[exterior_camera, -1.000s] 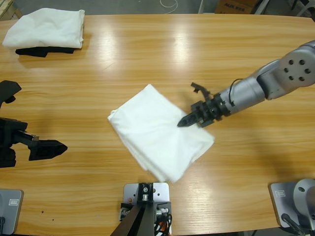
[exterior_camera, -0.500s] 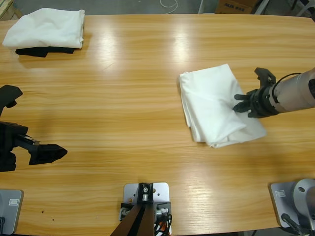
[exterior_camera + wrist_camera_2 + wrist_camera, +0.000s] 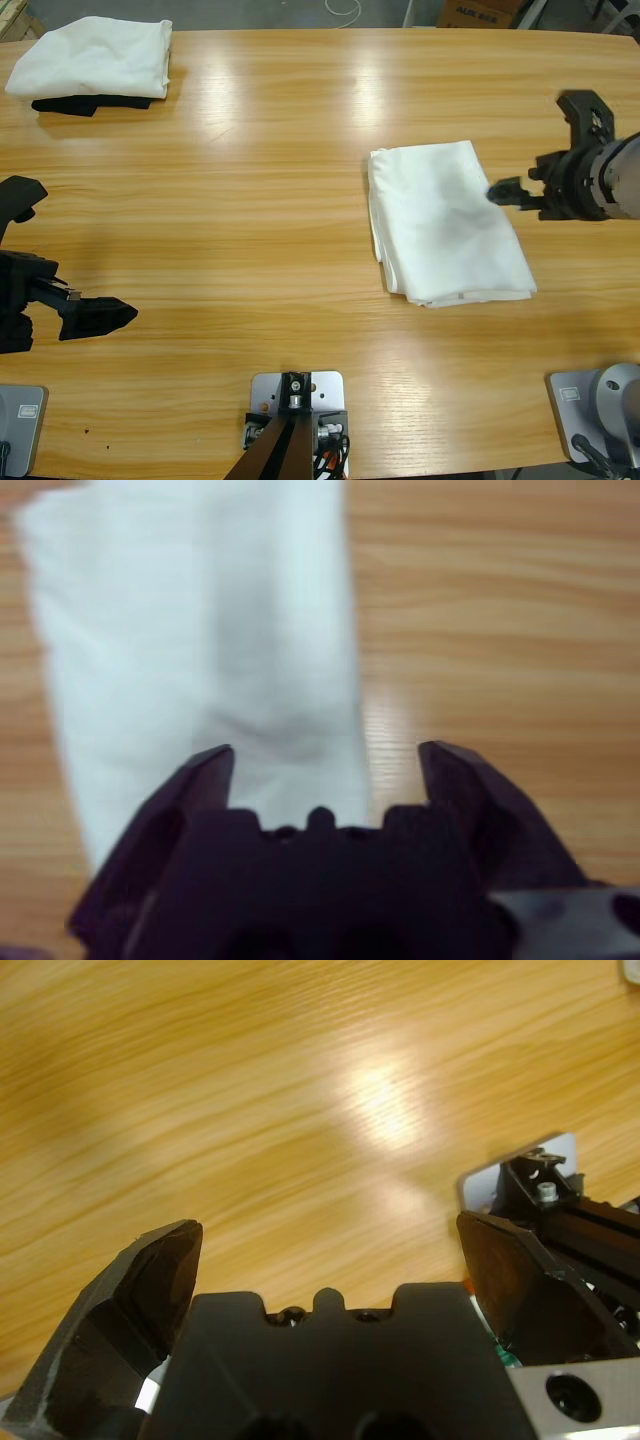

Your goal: Fold clothes

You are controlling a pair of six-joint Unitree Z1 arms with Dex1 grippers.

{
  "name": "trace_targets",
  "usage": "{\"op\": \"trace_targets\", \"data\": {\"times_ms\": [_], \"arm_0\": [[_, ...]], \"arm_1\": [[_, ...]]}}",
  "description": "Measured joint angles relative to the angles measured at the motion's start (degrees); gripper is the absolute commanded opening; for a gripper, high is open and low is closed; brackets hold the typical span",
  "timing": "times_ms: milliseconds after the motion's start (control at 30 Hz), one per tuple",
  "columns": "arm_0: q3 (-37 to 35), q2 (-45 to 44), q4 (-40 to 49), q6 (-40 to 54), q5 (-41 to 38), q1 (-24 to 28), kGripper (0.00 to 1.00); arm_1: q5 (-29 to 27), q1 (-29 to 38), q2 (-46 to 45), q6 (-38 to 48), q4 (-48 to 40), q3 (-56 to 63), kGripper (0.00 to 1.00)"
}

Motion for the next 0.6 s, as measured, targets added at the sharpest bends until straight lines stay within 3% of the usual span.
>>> {"op": "trace_targets", "data": {"times_ms": [200,600], "arm_0": [[0.04,-0.31,0.0,0.0,0.0,-0.03,0.996],[0.87,-0.45,0.0,-0.24,0.0,-0.19,0.996]], "arm_1": [[6.63,1.55,2.66,-4.11,-7.3,-0.52,0.0],[17.99,1.62,18.86,-3.99,-15.94,-0.22,0.0]]}}
